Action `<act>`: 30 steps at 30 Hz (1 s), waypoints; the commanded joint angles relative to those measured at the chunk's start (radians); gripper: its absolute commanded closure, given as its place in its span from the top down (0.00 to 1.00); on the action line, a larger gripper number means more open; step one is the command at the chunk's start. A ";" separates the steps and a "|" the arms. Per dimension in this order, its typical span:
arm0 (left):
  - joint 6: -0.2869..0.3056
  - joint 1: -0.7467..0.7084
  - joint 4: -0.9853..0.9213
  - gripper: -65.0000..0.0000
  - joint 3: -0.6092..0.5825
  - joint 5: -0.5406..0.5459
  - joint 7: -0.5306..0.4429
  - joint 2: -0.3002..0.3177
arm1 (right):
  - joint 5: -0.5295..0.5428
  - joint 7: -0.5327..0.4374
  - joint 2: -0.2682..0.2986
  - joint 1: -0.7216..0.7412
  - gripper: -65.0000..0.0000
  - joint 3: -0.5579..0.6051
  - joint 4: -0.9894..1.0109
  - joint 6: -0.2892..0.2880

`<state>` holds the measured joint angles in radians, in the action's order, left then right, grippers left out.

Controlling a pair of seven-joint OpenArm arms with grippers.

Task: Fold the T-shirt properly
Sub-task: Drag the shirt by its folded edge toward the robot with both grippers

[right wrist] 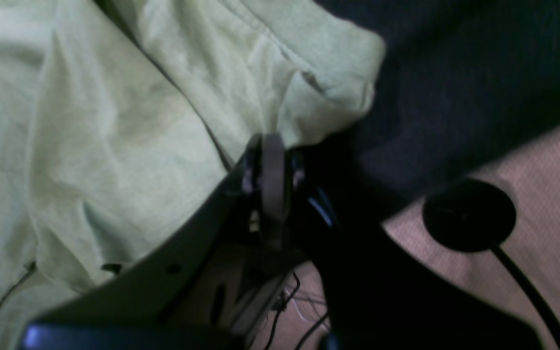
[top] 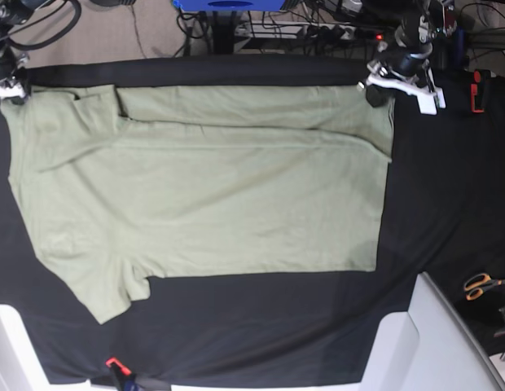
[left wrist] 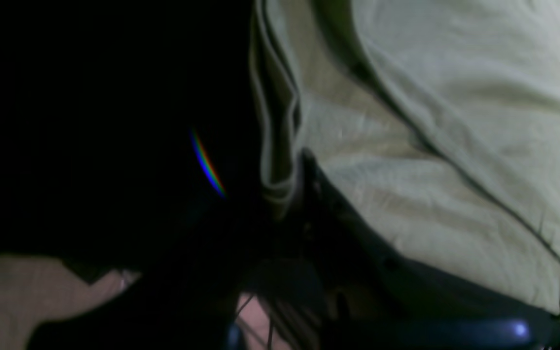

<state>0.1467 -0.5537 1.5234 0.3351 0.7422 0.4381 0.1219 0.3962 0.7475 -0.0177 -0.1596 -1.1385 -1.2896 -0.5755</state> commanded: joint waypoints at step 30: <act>0.003 -0.076 0.081 0.00 0.049 0.009 -0.009 0.049 | 0.008 0.053 -0.029 -0.044 0.00 -0.005 -0.175 -0.004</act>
<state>0.1532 -0.6212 1.5902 0.3782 0.7452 0.4534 0.1585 0.3916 0.8173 -0.0650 -0.2031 -1.1389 -1.4506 -0.5793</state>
